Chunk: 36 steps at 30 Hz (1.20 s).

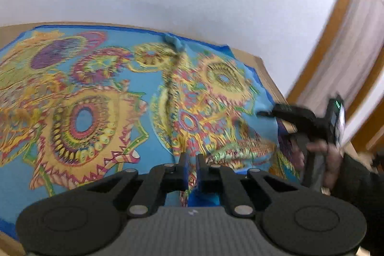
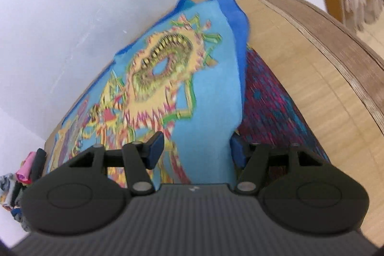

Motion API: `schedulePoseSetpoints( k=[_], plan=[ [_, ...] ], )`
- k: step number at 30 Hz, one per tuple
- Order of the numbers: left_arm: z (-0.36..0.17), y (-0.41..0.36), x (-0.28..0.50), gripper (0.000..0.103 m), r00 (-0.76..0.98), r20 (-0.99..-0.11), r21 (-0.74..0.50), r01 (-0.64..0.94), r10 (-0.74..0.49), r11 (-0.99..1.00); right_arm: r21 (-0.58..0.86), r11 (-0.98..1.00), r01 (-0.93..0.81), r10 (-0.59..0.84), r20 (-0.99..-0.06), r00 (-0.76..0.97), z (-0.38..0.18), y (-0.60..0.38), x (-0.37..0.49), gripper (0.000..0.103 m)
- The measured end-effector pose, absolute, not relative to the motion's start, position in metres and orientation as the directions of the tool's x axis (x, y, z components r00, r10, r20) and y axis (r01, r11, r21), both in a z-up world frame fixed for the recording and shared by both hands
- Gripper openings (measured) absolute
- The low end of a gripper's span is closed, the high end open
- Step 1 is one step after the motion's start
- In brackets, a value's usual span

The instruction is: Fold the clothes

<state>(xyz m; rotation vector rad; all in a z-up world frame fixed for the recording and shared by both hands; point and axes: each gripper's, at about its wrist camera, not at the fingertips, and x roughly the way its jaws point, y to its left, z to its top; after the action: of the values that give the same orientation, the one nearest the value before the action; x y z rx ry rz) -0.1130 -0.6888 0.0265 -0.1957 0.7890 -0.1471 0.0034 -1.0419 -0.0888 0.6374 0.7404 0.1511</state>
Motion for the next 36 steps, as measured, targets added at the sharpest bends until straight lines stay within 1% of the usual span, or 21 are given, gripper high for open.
schedulePoseSetpoints(
  k=[1, 2, 3, 5, 7, 9, 11, 13, 14, 15, 17, 18, 19, 20, 21, 24, 27, 31, 36],
  plan=[
    [0.025, -0.69, -0.11, 0.015, 0.68, -0.7, -0.217, 0.088, -0.218, 0.972, 0.582, 0.809, 0.083, 0.341, -0.58, 0.74, -0.088, -1.041, 0.008, 0.061],
    [0.022, -0.694, -0.107, 0.026, 0.664, -0.711, -0.205, 0.122, -0.233, 0.971, 0.577, 0.813, 0.08, 0.339, -0.58, 0.741, -0.087, -1.039, 0.011, 0.061],
    [0.02, -0.699, -0.105, 0.044, 0.652, -0.718, -0.19, 0.15, -0.242, 0.97, 0.574, 0.815, 0.082, 0.337, -0.584, 0.738, -0.087, -1.038, 0.014, 0.061],
    [0.014, -0.708, -0.106, 0.059, 0.648, -0.727, -0.141, 0.183, -0.227, 0.973, 0.574, 0.814, 0.088, 0.338, -0.592, 0.732, -0.087, -1.037, 0.019, 0.062],
    [0.004, -0.712, -0.106, 0.06, 0.626, -0.745, -0.119, 0.214, -0.23, 0.97, 0.571, 0.816, 0.09, 0.336, -0.595, 0.73, -0.089, -1.036, 0.022, 0.062],
    [-0.01, -0.714, -0.104, 0.064, 0.581, -0.775, -0.146, 0.218, -0.249, 0.965, 0.562, 0.823, 0.084, 0.336, -0.599, 0.727, -0.09, -1.035, 0.024, 0.062],
    [-0.027, -0.715, -0.102, 0.064, 0.535, -0.803, -0.182, 0.195, -0.26, 0.964, 0.553, 0.829, 0.08, 0.336, -0.609, 0.719, -0.09, -1.033, 0.026, 0.062],
    [-0.044, -0.715, -0.097, 0.059, 0.492, -0.829, -0.22, 0.146, -0.264, 0.964, 0.544, 0.836, 0.073, 0.339, -0.617, 0.71, -0.089, -1.032, 0.028, 0.062],
    [-0.05, -0.714, -0.096, 0.036, 0.485, -0.834, -0.238, 0.117, -0.265, 0.964, 0.546, 0.835, 0.071, 0.345, -0.619, 0.705, -0.088, -1.033, 0.029, 0.062],
    [-0.051, -0.711, -0.097, 0.007, 0.493, -0.83, -0.251, 0.092, -0.263, 0.964, 0.553, 0.83, 0.07, 0.355, -0.621, 0.699, -0.088, -1.034, 0.032, 0.062],
    [-0.038, -0.704, -0.103, 0.006, 0.534, -0.799, -0.289, 0.065, -0.278, 0.955, 0.568, 0.821, 0.056, 0.377, -0.613, 0.695, -0.086, -1.035, 0.036, 0.062],
    [-0.027, -0.698, -0.107, 0.005, 0.563, -0.775, -0.311, 0.056, -0.287, 0.949, 0.571, 0.82, 0.036, 0.386, -0.599, 0.701, -0.084, -1.036, 0.037, 0.057],
    [-0.016, -0.692, -0.111, 0.005, 0.587, -0.756, -0.323, 0.047, -0.288, 0.945, 0.571, 0.821, 0.012, 0.396, -0.584, 0.709, -0.082, -1.035, 0.038, 0.031],
    [-0.005, -0.687, -0.114, 0.005, 0.608, -0.742, -0.33, 0.039, -0.285, 0.943, 0.565, 0.825, -0.011, 0.399, -0.568, 0.72, -0.077, -1.035, 0.039, 0.014],
    [0.005, -0.681, -0.118, 0.005, 0.626, -0.73, -0.33, 0.029, -0.275, 0.943, 0.554, 0.832, -0.033, 0.396, -0.552, 0.734, -0.071, -1.034, 0.038, 0.005],
    [0.029, -0.663, -0.127, 0.005, 0.671, -0.703, -0.322, -0.004, -0.236, 0.947, 0.567, 0.818, -0.1, 0.418, -0.465, 0.781, -0.049, -1.033, 0.035, 0.004],
    [0.039, -0.643, -0.134, 0.005, 0.691, -0.695, -0.316, -0.049, -0.196, 0.948, 0.59, 0.791, -0.162, 0.463, -0.404, 0.789, -0.028, -1.022, 0.041, 0.004],
    [0.042, -0.605, -0.143, 0.005, 0.709, -0.682, -0.374, -0.127, -0.18, 0.919, 0.603, 0.761, -0.241, 0.519, -0.343, 0.783, 0.0, -0.993, 0.053, 0.004],
    [0.044, -0.544, -0.156, 0.005, 0.73, -0.654, -0.429, -0.145, -0.197, 0.891, 0.525, 0.77, -0.362, 0.568, -0.306, 0.764, 0.033, -0.912, 0.073, 0.004]
  ],
)
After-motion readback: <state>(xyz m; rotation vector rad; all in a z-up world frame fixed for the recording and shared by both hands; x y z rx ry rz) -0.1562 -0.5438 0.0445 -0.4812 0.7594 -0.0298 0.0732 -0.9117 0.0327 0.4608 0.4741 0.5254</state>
